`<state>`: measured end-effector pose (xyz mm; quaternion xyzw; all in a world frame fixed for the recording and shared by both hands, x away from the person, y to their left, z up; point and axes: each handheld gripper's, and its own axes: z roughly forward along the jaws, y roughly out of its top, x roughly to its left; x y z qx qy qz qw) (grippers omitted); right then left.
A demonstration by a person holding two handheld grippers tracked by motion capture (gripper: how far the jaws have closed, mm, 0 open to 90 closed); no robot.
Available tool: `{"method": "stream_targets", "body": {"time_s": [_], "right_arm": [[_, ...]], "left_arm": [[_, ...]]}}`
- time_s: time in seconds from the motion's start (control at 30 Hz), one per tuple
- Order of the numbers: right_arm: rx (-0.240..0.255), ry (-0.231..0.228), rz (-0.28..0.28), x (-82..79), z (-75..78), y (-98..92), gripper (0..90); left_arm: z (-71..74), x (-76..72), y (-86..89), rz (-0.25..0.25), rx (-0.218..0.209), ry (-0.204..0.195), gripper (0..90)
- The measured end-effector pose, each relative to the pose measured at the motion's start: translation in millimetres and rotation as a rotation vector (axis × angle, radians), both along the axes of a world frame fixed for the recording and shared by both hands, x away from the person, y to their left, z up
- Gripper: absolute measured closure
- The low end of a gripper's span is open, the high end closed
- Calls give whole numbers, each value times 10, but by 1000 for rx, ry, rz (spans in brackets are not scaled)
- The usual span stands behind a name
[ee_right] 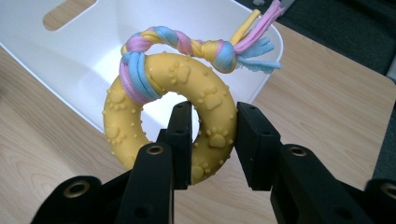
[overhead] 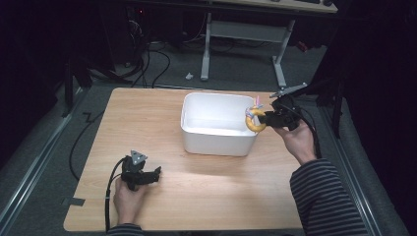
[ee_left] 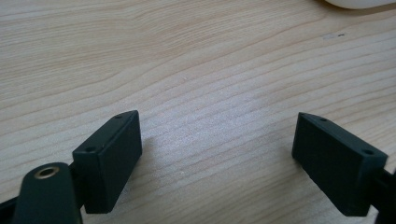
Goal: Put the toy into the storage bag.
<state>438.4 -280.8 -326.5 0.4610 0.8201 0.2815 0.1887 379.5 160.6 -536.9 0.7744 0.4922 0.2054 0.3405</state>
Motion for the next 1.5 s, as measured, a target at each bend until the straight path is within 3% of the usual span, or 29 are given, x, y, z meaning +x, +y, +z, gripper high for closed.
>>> {"method": "stream_targets", "body": {"time_s": [0.3,0.6,0.93,1.5], "right_arm": [[2,8,24,103,-27,198,686],[4,28,19,209,-87,273,686],[-10,67,28,351,-240,445,686],[-46,130,55,391,-398,584,686]], "left_arm": [[0,0,0,0,0,0,164],[0,0,0,0,0,0,164],[0,-1,1,0,0,0,164],[0,-2,3,0,-1,0,164]]}}
